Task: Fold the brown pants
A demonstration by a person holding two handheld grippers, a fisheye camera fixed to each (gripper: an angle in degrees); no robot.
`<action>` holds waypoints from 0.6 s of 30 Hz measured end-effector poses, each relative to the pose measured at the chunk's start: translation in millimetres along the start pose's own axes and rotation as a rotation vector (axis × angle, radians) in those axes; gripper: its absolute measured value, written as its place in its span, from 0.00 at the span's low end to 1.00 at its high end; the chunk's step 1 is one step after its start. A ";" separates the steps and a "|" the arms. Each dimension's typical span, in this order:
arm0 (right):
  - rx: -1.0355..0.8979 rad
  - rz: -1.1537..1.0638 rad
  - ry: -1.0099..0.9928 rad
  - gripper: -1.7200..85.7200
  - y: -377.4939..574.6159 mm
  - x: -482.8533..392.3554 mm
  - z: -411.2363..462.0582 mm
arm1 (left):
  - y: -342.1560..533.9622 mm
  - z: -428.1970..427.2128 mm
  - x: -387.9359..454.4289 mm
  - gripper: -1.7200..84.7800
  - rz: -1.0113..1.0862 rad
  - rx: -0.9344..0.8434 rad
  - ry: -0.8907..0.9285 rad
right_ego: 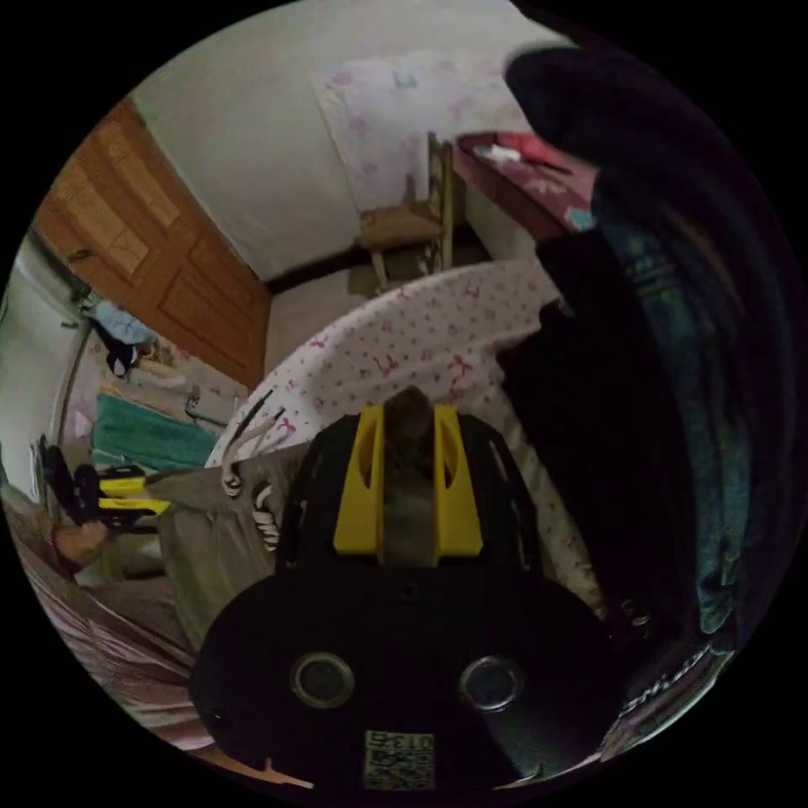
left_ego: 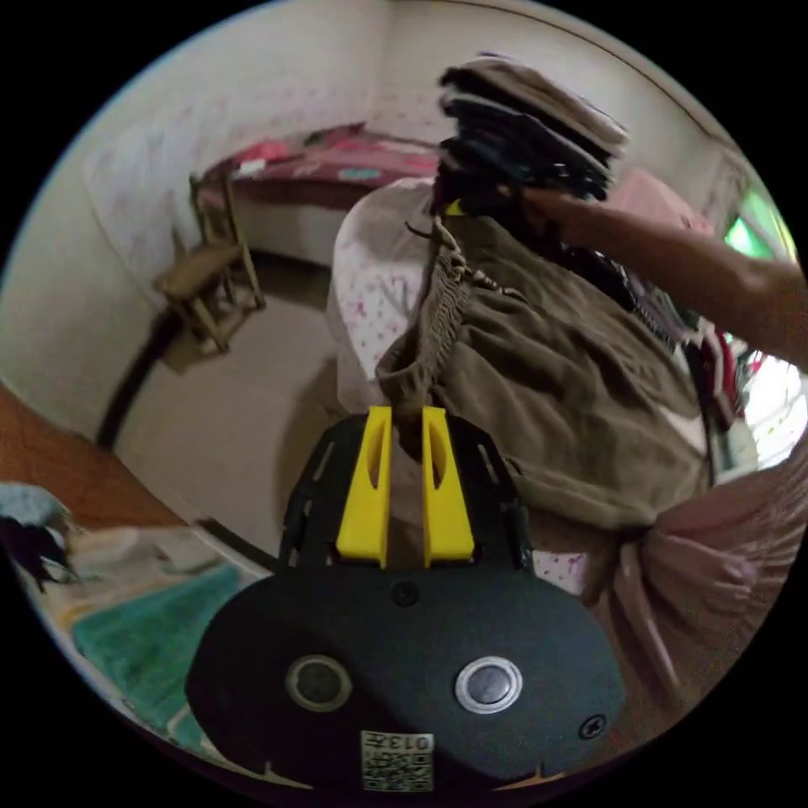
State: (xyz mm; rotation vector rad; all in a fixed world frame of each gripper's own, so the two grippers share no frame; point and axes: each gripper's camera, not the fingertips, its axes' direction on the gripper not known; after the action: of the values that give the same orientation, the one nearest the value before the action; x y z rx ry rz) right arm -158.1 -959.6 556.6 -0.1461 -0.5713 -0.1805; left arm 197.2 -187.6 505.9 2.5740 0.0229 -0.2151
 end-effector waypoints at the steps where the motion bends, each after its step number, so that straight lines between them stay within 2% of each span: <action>1: -0.038 0.032 -0.008 0.13 -1.7 5.4 7.7 | 4.1 20.4 -21.2 0.11 -0.096 -0.045 0.096; 2: -0.054 0.085 -0.016 0.13 -1.3 14.4 11.9 | 7.5 27.3 -31.4 0.11 -0.145 -0.056 0.138; 4: 0.032 0.131 -0.047 0.13 4.9 21.9 -9.4 | 24.9 37.3 -63.1 0.12 -0.295 -0.044 0.311; 6: 0.139 0.121 -0.043 0.13 19.4 20.9 -47.2 | 38.3 32.8 -74.9 0.12 -0.348 -0.034 0.295; 8: 0.247 0.080 0.032 0.13 59.0 11.3 -101.2 | 47.0 19.9 -73.4 0.11 -0.342 -0.007 0.177; 10: 0.311 0.065 0.110 0.12 104.3 2.2 -135.9 | 43.9 6.1 -47.1 0.10 -0.219 0.047 0.061; 12: 0.325 0.084 0.200 0.09 156.2 -5.2 -159.6 | 32.5 8.9 -7.8 0.10 -0.047 0.050 0.045; 14: 0.285 0.198 0.275 0.05 234.2 -9.5 -179.3 | 22.6 24.7 43.7 0.10 0.153 0.011 0.073; 16: 0.261 0.294 0.271 0.04 298.2 -12.1 -190.4 | 21.9 51.4 116.7 0.09 0.386 -0.043 0.136; 18: 0.217 0.443 0.251 0.03 363.9 -11.9 -198.6 | 29.2 71.6 167.8 0.09 0.524 -0.088 0.201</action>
State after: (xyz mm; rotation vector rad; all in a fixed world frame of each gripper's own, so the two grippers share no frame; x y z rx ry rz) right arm 12.3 -640.8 353.3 -0.0358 -0.2942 0.2901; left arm 353.9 -254.9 435.0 2.4044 -0.5468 0.2351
